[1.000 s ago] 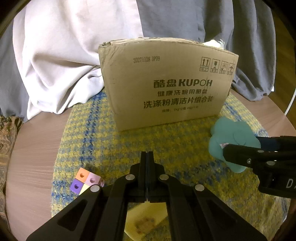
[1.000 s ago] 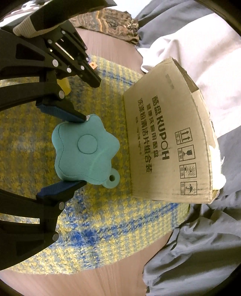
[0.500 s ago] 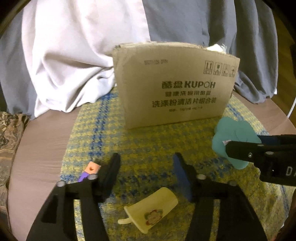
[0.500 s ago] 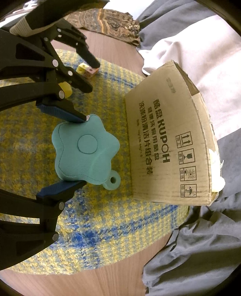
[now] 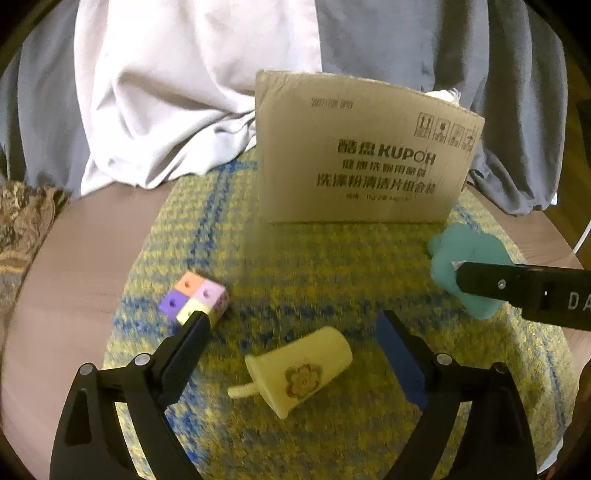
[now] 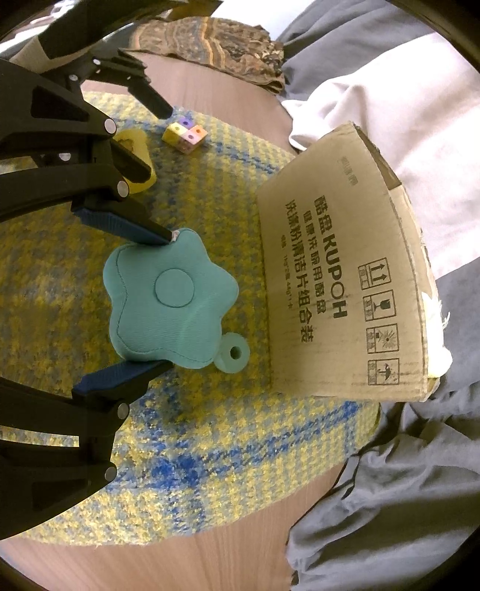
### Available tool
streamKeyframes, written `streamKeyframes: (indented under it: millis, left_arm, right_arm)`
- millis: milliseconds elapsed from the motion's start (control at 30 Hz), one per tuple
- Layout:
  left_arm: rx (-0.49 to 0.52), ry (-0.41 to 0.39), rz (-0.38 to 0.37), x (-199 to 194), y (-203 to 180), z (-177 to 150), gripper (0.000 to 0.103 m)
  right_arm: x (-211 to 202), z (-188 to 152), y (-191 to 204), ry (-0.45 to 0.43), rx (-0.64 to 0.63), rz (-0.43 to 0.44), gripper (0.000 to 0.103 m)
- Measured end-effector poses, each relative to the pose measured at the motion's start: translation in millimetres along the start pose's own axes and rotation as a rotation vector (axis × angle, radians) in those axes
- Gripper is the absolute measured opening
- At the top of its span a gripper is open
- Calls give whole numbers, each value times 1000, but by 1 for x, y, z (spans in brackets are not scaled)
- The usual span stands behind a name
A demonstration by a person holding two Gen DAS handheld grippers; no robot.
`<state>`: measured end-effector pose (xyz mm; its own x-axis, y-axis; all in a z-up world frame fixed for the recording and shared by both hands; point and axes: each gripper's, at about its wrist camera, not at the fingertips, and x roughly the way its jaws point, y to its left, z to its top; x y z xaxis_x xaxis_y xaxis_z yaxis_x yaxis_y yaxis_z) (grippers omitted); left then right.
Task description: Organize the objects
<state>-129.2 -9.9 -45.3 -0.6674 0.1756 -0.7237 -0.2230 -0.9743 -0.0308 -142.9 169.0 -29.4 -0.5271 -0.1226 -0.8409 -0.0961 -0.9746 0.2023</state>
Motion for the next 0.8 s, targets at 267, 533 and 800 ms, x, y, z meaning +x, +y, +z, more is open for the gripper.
streamKeyframes:
  millis: [267,533,800]
  left_arm:
    - [-40,31,12,10,-5,-12,92]
    - [-48,37,34,18,-16,-16,89]
    - [-60,73,54,26,-18,-17,64]
  right_arm:
    - [0,-6,-14,7,2,-5,61]
    - [4,-11,-25,12,-3,-18,61]
    - [9,-12,-29,22,0,-4,61]
